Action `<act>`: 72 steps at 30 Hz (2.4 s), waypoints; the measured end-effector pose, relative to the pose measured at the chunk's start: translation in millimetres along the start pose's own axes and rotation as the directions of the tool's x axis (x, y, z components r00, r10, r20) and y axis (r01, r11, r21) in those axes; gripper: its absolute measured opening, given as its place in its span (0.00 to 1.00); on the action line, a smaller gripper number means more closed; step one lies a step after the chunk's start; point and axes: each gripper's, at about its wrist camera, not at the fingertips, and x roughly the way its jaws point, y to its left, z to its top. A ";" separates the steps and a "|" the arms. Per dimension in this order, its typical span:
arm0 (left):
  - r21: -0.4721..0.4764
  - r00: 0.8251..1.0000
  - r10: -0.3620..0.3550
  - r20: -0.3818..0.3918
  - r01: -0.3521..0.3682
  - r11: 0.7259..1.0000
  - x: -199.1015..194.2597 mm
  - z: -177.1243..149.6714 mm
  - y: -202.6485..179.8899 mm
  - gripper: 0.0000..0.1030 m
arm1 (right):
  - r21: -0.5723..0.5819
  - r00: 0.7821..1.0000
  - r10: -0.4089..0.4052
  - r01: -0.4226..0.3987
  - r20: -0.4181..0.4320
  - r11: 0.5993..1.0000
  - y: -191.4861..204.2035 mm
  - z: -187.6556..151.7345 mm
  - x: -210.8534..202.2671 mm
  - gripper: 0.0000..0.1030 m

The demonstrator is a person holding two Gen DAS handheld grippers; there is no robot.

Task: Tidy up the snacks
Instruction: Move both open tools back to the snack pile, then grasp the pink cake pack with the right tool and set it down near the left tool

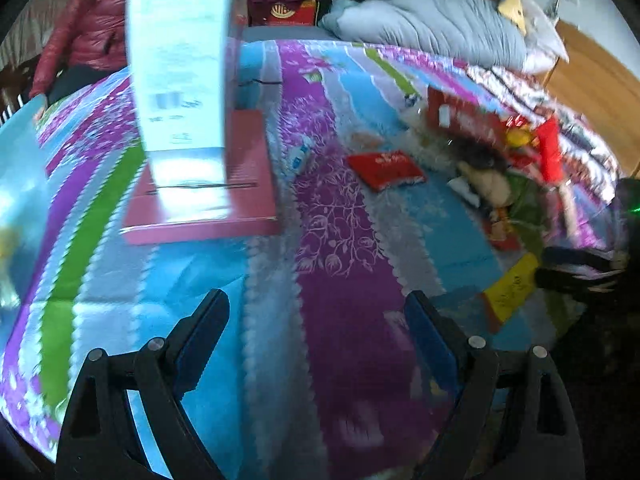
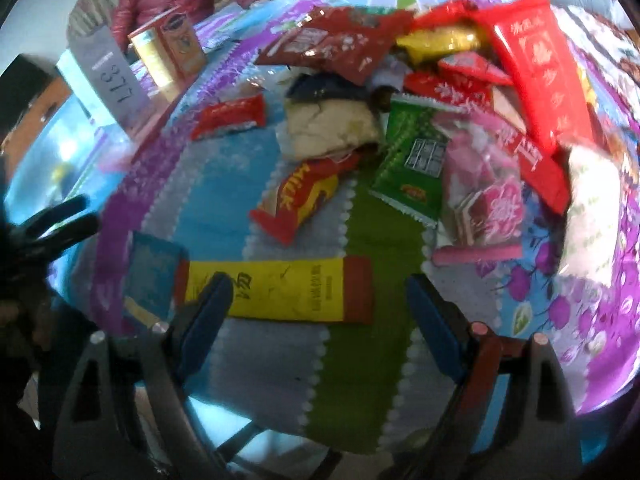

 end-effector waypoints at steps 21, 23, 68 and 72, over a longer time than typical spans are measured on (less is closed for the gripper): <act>0.045 0.994 0.096 0.057 -0.098 0.994 55.8 4.5 -10.3 1.00 | -0.223 0.994 -0.052 0.030 -0.093 0.974 -24.8 -13.8 16.0 1.00; 0.046 0.993 0.098 0.060 -0.101 0.994 53.6 1.7 -10.2 1.00 | -0.225 0.994 -0.054 0.032 -0.092 0.974 -26.2 -14.8 15.5 1.00; 0.050 0.993 0.100 0.064 -0.104 0.993 52.7 0.4 -10.7 1.00 | -0.126 0.963 0.268 -0.263 0.028 0.956 49.7 49.2 5.7 0.38; 0.048 0.993 0.099 0.065 -0.102 0.994 52.9 0.6 -10.2 1.00 | -0.197 0.951 0.308 -0.304 -0.014 0.932 74.6 54.3 12.1 0.59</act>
